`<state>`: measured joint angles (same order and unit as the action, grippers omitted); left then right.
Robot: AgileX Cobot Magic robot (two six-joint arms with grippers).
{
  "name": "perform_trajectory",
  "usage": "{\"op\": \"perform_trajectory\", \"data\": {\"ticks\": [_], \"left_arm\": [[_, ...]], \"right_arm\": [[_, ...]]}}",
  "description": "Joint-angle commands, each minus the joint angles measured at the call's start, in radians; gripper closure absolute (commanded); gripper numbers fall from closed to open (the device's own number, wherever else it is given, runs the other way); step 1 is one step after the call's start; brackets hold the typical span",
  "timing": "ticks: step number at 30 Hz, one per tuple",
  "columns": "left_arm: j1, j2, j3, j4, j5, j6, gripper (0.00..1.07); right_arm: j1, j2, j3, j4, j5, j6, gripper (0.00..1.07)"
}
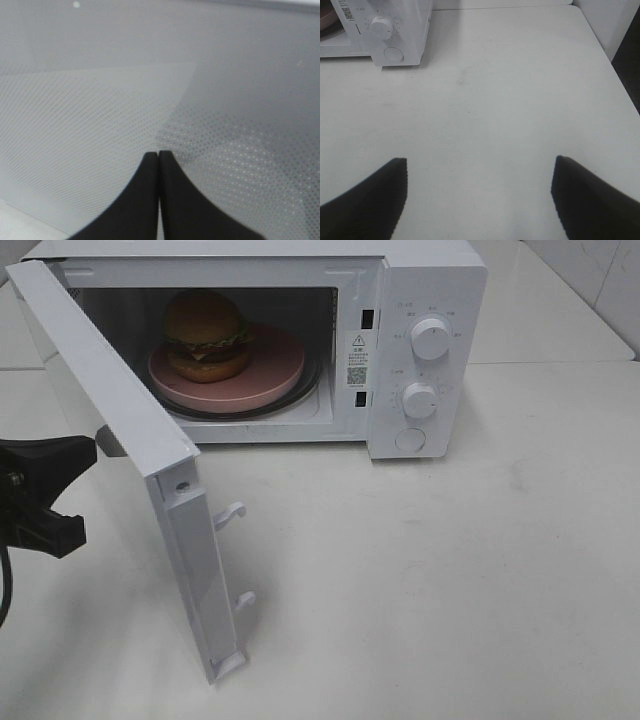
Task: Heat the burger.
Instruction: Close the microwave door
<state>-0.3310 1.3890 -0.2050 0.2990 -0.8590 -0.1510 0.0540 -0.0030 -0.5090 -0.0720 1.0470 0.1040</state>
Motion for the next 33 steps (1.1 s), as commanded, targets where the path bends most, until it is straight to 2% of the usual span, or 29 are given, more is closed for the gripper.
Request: {"op": "perform_trajectory", "data": {"ticks": [1,3,6,8,9,10,12,14,23,25,28,33], "left_arm": [[-0.050,0.026,-0.012,-0.098,-0.031,0.036,1.07],[-0.132,0.076,-0.049,-0.212,-0.032,0.085,1.07],[-0.152,0.089,-0.061,-0.239,-0.032,0.095,1.07],[-0.201,0.126,-0.099,-0.318,-0.032,0.126,1.07],[-0.201,0.126,-0.099,-0.318,-0.032,0.126,1.07],[-0.232,0.148,-0.124,-0.375,-0.032,0.144,1.07],[-0.247,0.159,-0.138,-0.400,-0.032,0.151,1.07],[-0.285,0.200,-0.196,-0.475,-0.020,0.195,1.07],[-0.338,0.266,-0.313,-0.603,0.001,0.282,1.07],[-0.357,0.302,-0.382,-0.662,0.008,0.316,1.07],[-0.364,0.310,-0.396,-0.678,0.009,0.322,1.07],[-0.365,0.368,-0.510,-0.728,0.047,0.369,1.07]], "right_arm": [[-0.007,-0.028,0.002,-0.001,-0.011,0.000,0.31],[-0.007,-0.028,0.002,-0.001,-0.011,0.000,0.31],[-0.007,-0.028,0.002,-0.001,-0.011,0.000,0.31],[-0.007,-0.028,0.002,-0.001,-0.011,0.000,0.31],[-0.007,-0.028,0.002,-0.001,-0.011,0.000,0.31],[-0.007,-0.028,0.002,-0.001,-0.011,0.000,0.31],[-0.007,-0.028,0.002,-0.001,-0.011,0.000,0.31],[-0.007,-0.028,0.002,-0.001,-0.011,0.000,0.31],[-0.007,-0.028,0.002,-0.001,-0.011,0.000,0.31],[-0.007,-0.028,0.002,-0.001,-0.011,0.000,0.31],[-0.007,-0.028,0.002,-0.001,-0.011,0.000,0.31],[-0.007,-0.028,0.002,-0.001,-0.011,0.000,0.31]]}}
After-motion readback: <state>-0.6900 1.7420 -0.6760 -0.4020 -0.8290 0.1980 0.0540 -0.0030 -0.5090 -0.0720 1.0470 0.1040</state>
